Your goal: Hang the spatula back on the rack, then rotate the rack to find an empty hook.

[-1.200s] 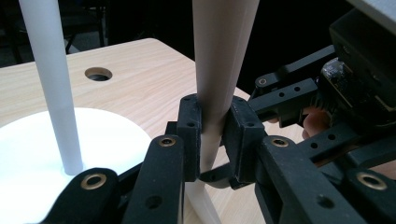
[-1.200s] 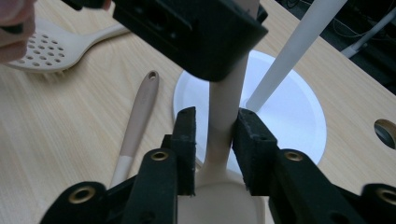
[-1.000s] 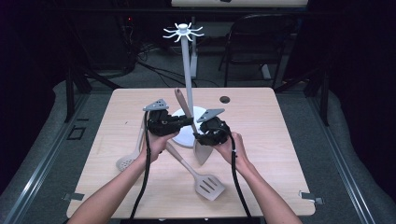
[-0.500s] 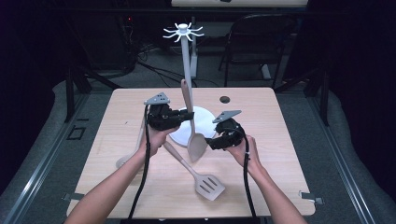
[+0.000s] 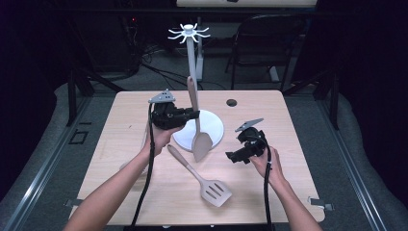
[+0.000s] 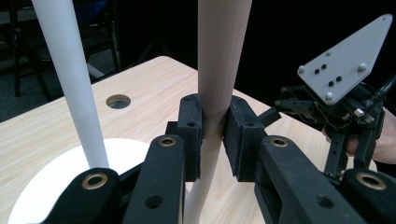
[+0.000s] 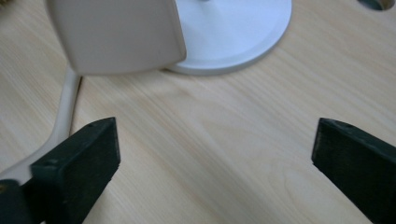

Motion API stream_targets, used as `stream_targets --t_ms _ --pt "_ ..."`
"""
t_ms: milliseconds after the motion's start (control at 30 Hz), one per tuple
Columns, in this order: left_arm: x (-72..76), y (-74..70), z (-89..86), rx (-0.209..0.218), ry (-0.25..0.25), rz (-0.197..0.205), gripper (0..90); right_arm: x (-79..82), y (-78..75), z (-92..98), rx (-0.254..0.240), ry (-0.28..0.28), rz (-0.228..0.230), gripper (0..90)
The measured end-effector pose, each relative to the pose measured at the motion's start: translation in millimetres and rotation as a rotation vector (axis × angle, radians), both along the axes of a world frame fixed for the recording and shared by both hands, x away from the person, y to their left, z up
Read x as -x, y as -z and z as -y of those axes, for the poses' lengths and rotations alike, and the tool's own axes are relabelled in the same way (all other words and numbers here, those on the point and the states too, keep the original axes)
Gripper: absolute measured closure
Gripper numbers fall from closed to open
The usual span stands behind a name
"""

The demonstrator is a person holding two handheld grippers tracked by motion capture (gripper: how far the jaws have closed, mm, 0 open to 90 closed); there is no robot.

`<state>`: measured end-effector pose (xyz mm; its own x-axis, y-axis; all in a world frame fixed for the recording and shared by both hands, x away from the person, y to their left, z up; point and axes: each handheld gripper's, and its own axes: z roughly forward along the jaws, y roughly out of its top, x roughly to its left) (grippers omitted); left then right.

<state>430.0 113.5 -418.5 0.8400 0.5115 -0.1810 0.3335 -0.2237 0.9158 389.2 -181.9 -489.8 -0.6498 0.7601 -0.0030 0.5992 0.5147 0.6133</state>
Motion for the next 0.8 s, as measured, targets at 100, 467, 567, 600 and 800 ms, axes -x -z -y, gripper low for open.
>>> stream_targets --t_ms 100,467,567,600,800 --pt "-1.9 -2.1 0.1 -0.01 0.003 0.007 77.5 3.8 3.6 7.5 0.007 0.005 -0.007 0.0" --pt "-7.0 -9.4 0.9 -0.025 0.013 0.018 77.5 7.2 7.2 20.6 0.03 0.05 -0.011 0.0" --pt "-9.3 -13.0 2.2 -0.029 0.012 0.027 77.5 4.7 8.9 21.6 0.03 0.053 -0.014 0.0" --pt "-10.7 -15.4 2.6 -0.033 0.013 0.03 77.5 3.9 8.7 21.8 0.034 0.054 -0.008 0.0" --pt "-14.9 -25.2 5.0 -0.039 0.014 0.052 77.5 3.7 9.4 22.1 0.031 0.047 -0.008 0.2"
